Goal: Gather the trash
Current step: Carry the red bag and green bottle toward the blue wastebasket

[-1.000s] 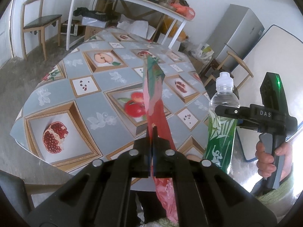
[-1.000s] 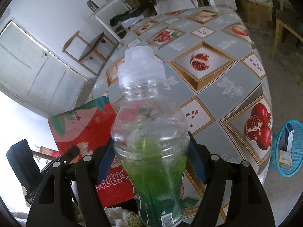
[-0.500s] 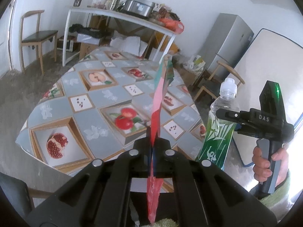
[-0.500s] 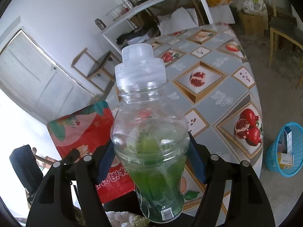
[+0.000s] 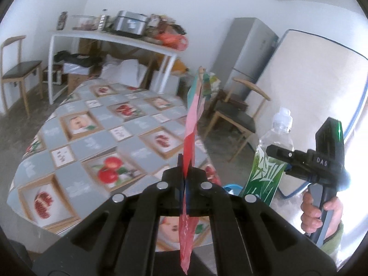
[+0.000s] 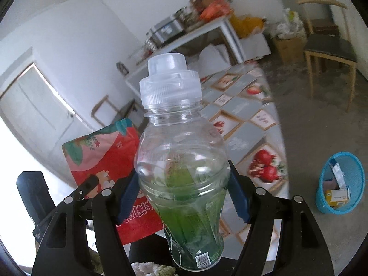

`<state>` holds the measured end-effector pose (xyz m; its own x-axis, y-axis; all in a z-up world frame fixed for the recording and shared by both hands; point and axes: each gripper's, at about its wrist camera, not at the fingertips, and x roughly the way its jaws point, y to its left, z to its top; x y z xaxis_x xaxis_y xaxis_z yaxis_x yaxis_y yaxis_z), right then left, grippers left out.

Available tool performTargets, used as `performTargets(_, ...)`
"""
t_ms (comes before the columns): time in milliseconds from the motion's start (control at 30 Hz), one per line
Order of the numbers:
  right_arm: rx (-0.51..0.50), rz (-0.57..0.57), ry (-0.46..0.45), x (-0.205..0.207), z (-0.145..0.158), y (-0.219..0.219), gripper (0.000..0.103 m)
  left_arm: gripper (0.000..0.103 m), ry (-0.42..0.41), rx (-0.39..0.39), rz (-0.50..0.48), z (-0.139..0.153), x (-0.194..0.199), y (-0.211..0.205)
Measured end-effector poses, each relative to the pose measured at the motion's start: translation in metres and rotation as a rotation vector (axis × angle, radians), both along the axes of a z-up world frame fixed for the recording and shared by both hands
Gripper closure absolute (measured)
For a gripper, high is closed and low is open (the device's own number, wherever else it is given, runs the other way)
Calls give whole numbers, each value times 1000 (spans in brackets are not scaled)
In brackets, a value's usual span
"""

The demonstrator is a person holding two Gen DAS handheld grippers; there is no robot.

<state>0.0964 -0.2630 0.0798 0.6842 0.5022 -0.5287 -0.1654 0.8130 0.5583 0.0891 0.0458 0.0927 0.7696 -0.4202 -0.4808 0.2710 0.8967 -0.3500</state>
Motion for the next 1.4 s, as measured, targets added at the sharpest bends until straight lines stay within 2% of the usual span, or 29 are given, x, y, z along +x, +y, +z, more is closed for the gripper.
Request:
performTargets(233,62,-134,-26,-40,-15,-72,34,103,-1,-3,-109,6,7,-60)
performTargets(567,127,-327,-18,-95,-47,-159,34,103,39,15,-276,-4,19,-157)
performTargets(667,118,-400,-17,-115,-51,-183,34,103,47,26,-318,-6,22,-181)
performTargets(867,8,-618,-7,-149,-55,-218,34,103,103,27,-394,-14,43,-217)
performTargets(1033,27,-715,33,-162,-76,-238,34,103,195,57,-468,-35,75,-259)
performTargets(1100,55,-743,66,-159,-93,-247,34,103,233,76,-488,-46,86,-278)
performTargets(1233,91,-780,107,-154,-119,-258,34,103,307,132,-514,-76,113,-326)
performTargets(1400,133,-813,149,-152,-147,-276,34,103,333,180,-523,-111,143,-383)
